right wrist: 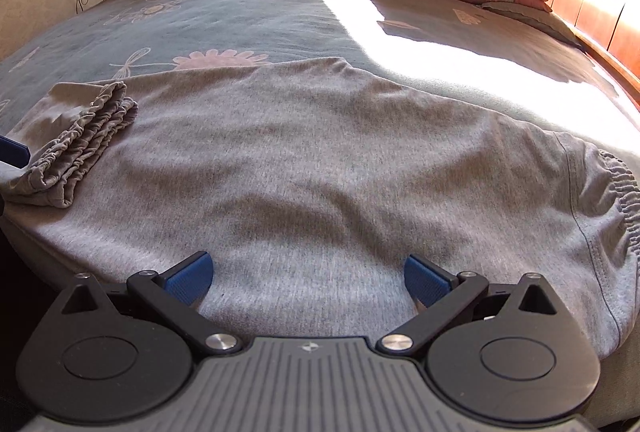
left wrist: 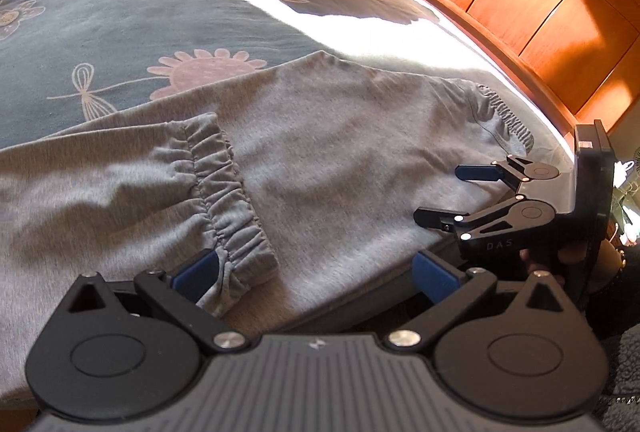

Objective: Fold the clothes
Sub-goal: 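Lower the open right gripper onto the grey sweatpants waistband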

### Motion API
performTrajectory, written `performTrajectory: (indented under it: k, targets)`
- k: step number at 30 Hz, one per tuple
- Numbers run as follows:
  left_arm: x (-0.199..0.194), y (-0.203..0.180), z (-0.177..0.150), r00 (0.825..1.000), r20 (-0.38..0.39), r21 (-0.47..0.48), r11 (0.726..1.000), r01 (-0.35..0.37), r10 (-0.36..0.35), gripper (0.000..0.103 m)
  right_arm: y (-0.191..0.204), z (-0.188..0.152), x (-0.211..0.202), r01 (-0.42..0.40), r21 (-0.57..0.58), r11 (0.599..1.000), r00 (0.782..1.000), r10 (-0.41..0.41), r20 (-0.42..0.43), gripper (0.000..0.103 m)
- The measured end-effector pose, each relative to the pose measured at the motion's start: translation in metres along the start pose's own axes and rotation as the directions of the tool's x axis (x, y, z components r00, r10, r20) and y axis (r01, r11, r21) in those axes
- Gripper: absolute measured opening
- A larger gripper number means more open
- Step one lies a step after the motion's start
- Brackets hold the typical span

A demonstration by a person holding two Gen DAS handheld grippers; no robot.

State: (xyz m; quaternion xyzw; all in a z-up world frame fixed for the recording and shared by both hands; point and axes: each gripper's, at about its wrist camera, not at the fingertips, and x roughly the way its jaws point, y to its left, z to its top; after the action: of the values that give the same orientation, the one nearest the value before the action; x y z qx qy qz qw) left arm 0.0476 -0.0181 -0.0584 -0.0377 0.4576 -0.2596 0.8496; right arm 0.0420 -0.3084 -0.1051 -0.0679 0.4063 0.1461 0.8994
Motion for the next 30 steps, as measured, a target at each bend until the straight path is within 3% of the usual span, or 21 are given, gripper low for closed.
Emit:
performTrajectory:
  k: [6, 17, 22, 30]
  targets:
    - [0.001, -0.026, 0.017, 0.999, 0.019, 0.094, 0.995, -0.042, 0.040, 0.102, -0.006, 0.003, -0.009, 0.000, 0.024, 1.000, 1.000, 0.000, 0.013, 0.103]
    - [0.030, -0.077, 0.042, 0.999, 0.015, 0.224, 0.974, -0.031, 0.028, 0.102, -0.036, 0.004, -0.032, -0.001, 0.114, 0.994, 0.997, -0.008, 0.077, 0.103]
    - [0.047, -0.099, 0.049, 1.000, -0.002, 0.253, 0.967, -0.005, 0.006, 0.102, -0.053, -0.003, -0.038, -0.014, 0.156, 0.988, 0.996, 0.000, 0.088, 0.103]
    - [0.084, -0.122, 0.052, 0.999, -0.029, 0.276, 0.961, -0.018, 0.027, 0.102, -0.095, -0.023, -0.057, -0.029, 0.259, 0.965, 0.992, -0.004, 0.126, 0.103]
